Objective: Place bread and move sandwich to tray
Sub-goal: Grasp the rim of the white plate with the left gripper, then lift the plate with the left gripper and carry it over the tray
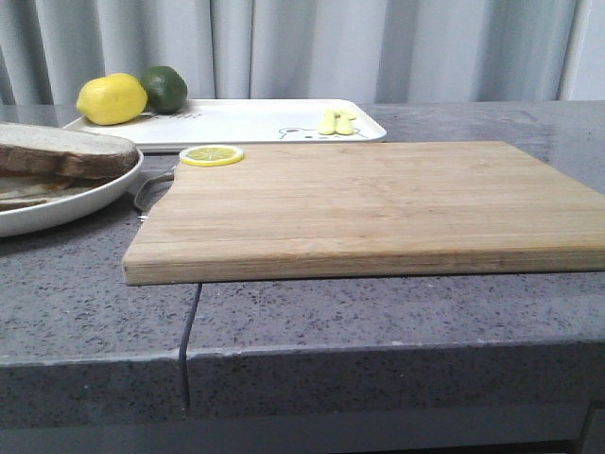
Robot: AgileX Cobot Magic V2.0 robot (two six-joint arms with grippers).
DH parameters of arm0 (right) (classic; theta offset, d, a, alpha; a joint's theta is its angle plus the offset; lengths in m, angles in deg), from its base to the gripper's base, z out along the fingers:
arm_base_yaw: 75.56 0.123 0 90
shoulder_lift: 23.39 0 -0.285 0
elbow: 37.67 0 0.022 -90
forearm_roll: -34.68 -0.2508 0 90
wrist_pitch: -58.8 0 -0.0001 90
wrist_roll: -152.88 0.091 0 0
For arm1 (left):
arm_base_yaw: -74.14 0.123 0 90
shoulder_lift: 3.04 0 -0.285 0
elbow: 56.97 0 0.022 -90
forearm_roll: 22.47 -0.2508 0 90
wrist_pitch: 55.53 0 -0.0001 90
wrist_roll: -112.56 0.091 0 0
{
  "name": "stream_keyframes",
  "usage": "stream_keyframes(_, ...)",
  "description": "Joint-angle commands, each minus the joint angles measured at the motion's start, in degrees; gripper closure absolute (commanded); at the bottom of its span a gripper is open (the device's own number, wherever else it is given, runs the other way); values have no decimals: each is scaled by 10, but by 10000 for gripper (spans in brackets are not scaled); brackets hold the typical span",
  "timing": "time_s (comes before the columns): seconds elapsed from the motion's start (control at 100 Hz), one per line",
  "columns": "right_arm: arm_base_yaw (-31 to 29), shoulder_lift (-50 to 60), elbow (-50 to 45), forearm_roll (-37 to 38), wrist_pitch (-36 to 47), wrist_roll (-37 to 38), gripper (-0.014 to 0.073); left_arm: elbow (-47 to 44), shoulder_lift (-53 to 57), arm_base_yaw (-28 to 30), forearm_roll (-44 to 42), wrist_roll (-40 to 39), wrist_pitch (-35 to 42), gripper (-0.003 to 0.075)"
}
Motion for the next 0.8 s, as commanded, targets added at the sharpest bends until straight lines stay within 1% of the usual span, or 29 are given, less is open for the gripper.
stream_keyframes(0.0,-2,0,14,3,48,1,232,14,15,1,-3,0,16,739)
stream_keyframes(0.26,-2,0,14,3,48,1,232,14,37,3,19,0,6,739)
stream_keyframes(0.53,-2,0,14,3,48,1,232,14,99,49,64,19,-11,739)
stream_keyframes(0.65,-2,0,14,3,48,1,232,14,122,77,132,67,-22,739)
stream_keyframes(0.79,-2,0,14,3,48,1,232,18,133,105,267,151,-48,739)
